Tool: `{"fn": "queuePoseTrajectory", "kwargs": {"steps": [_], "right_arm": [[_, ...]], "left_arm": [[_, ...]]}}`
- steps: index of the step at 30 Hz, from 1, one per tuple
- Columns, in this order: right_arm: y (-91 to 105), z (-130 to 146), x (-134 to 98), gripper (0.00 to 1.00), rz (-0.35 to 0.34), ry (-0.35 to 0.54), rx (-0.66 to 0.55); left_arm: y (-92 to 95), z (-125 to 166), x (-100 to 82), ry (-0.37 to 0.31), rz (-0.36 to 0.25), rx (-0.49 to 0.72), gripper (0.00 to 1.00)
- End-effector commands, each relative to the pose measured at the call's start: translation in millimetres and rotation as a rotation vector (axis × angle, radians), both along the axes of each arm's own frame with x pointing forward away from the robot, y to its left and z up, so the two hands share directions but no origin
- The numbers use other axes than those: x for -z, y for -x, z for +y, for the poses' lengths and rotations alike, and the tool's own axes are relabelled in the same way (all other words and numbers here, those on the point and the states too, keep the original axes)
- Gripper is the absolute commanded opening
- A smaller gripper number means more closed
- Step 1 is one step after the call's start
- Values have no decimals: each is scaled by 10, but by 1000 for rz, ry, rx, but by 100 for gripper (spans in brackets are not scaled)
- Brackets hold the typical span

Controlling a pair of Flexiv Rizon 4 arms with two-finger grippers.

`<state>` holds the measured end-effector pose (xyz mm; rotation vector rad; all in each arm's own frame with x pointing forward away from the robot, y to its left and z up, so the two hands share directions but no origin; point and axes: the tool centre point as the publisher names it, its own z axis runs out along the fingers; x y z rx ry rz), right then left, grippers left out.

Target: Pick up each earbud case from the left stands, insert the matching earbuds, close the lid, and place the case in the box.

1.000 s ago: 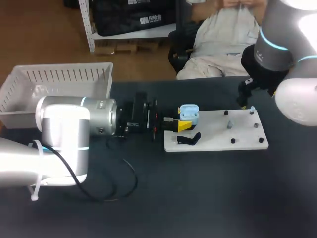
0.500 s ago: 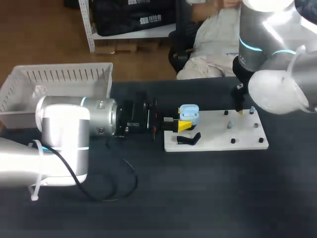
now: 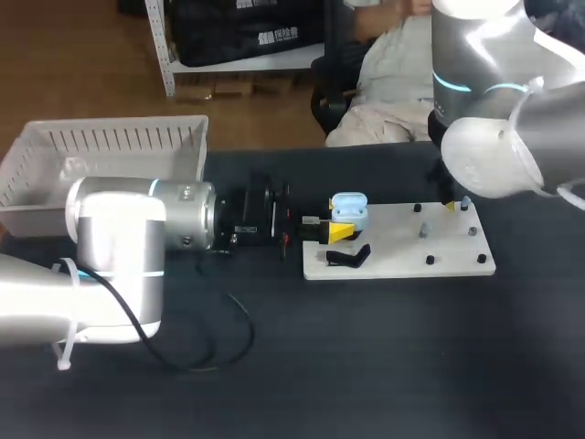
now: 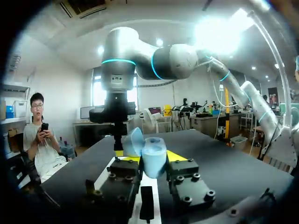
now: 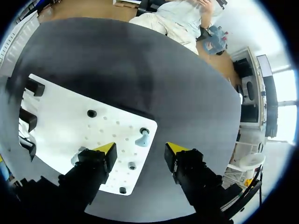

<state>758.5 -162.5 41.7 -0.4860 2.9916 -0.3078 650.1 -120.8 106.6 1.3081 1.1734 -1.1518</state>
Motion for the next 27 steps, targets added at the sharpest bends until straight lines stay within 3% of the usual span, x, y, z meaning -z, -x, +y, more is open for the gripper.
{"fn": "queuePoseTrajectory", "kwargs": {"steps": [1, 12, 21, 27], "right_arm": [[8, -8, 36, 47, -20, 5, 9], [6, -11, 112, 46, -21, 15, 14], [-52, -44, 132, 36, -44, 34, 35], [-64, -43, 151, 36, -46, 35, 35]], "left_arm": [[-13, -3, 12, 4, -1, 2, 0], [-13, -3, 12, 4, -1, 2, 0], [-13, -3, 12, 4, -1, 2, 0], [-13, -3, 12, 4, -1, 2, 0]]}}
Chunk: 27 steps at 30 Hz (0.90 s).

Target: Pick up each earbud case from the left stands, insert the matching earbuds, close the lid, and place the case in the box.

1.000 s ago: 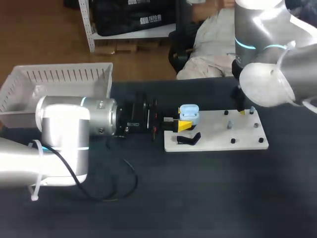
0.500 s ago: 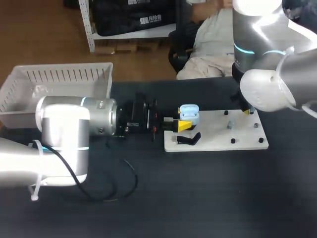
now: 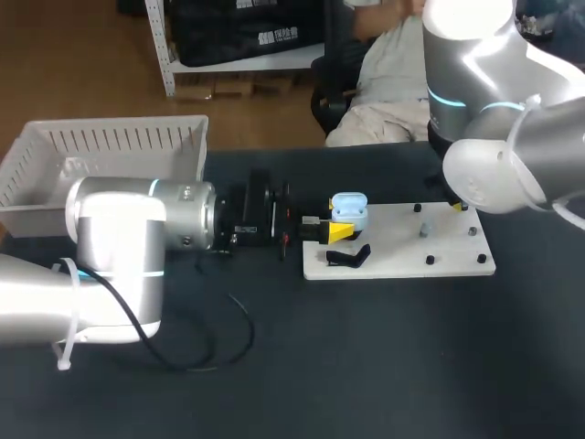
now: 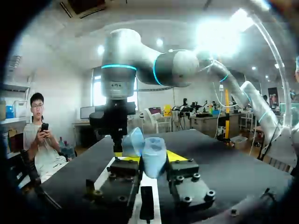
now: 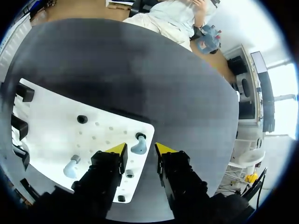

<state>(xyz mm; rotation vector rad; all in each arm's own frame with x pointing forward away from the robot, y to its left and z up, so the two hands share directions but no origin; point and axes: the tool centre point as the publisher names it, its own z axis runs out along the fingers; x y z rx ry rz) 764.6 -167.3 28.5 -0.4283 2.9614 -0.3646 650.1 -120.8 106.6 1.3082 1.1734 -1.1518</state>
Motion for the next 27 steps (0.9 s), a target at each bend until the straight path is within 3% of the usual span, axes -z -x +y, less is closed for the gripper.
{"fn": "queuePoseTrajectory", "kwargs": {"steps": [1, 12, 16, 18, 20, 27], "right_arm": [[-5, 5, 24, 35, -5, 3, 3], [-25, 3, 63, 29, -5, 3, 6], [-35, 0, 77, 22, -4, 6, 5], [-38, -2, 82, 14, -4, 8, 5], [-38, -3, 82, 0, -5, 9, 5], [11, -4, 7, 0, -17, 16, 5]], "left_arm": [[-13, -3, 12, 4, -1, 2, 0], [-13, -3, 12, 4, -1, 2, 0], [-13, -3, 12, 4, -1, 2, 0], [-13, -3, 12, 4, -1, 2, 0], [-13, -3, 12, 4, -1, 2, 0], [-13, -3, 12, 4, -1, 2, 0]]}}
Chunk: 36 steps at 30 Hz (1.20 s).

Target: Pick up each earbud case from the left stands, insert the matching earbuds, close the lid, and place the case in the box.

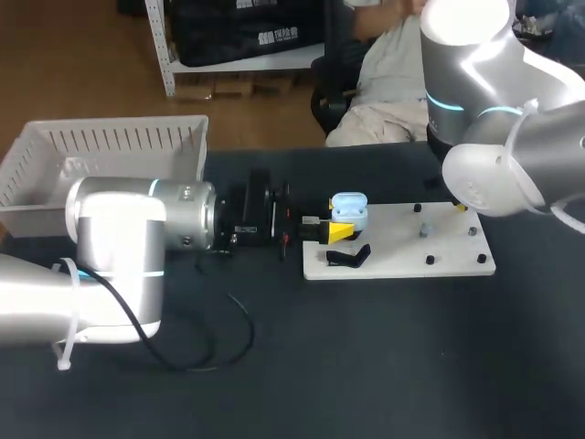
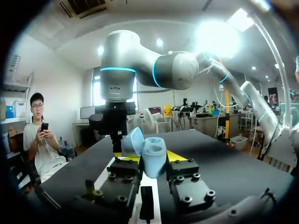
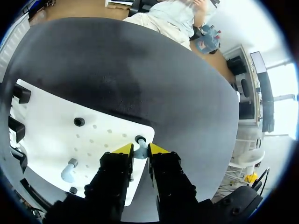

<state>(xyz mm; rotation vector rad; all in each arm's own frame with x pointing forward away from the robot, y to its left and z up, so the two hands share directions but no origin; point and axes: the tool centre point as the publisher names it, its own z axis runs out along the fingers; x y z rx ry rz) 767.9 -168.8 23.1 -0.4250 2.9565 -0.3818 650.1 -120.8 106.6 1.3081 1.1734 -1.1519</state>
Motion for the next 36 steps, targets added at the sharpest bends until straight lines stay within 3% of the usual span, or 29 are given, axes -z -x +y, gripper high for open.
{"fn": "queuePoseTrajectory", "kwargs": {"steps": [1, 11, 19, 24, 28, 36], "right_arm": [[64, 18, -81, 0, -17, 6, 3], [340, 127, -541, 0, -40, 45, 15], [777, 386, -1081, 0, -37, 0, 69], [1067, 683, -1437, 0, -24, -62, 152], [1264, 951, -1673, 0, -29, -74, 135], [1617, 1502, -1861, 0, 29, -65, 87]], "left_arm": [[-13, -3, 12, 4, -2, 2, 0], [-13, -3, 12, 4, -2, 2, 0], [-13, -3, 12, 4, -2, 2, 0], [-13, -3, 12, 4, -2, 2, 0], [-13, -3, 12, 4, -2, 2, 0], [-13, -3, 12, 4, -2, 2, 0]]}}
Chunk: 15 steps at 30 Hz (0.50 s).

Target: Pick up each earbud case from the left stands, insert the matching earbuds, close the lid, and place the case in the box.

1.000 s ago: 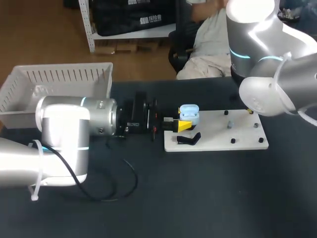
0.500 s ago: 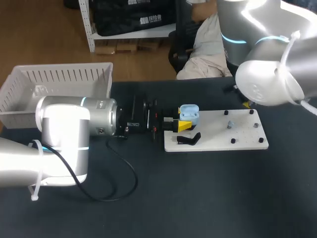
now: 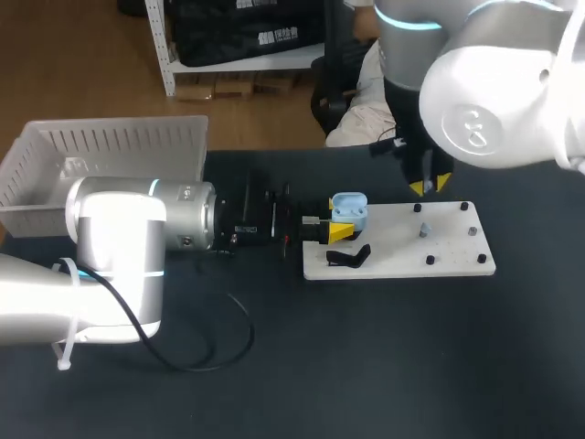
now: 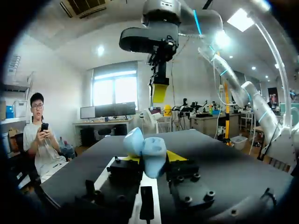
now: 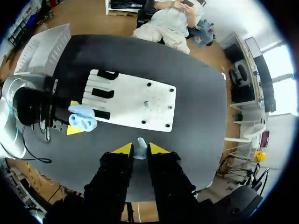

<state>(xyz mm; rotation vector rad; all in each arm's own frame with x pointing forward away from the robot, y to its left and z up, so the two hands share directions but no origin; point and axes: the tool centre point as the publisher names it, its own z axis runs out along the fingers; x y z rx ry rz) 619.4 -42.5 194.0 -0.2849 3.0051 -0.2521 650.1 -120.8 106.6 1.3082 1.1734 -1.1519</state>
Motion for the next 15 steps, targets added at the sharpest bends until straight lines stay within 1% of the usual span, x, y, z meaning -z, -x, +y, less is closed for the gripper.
{"fn": "queuePoseTrajectory", "kwargs": {"steps": [1, 6, 9, 15], "right_arm": [[174, 334, -144, 0, 22, 22, -13], [227, 571, -68, 0, 38, 21, -9], [257, 668, -46, 0, 47, -15, 8], [257, 668, -46, 0, 47, -15, 8]], "left_arm": [[-13, -3, 12, 4, -2, 2, 0], [-13, -3, 12, 4, -2, 2, 0], [-13, -3, 12, 4, -2, 2, 0], [-13, -3, 12, 4, -2, 2, 0]]}}
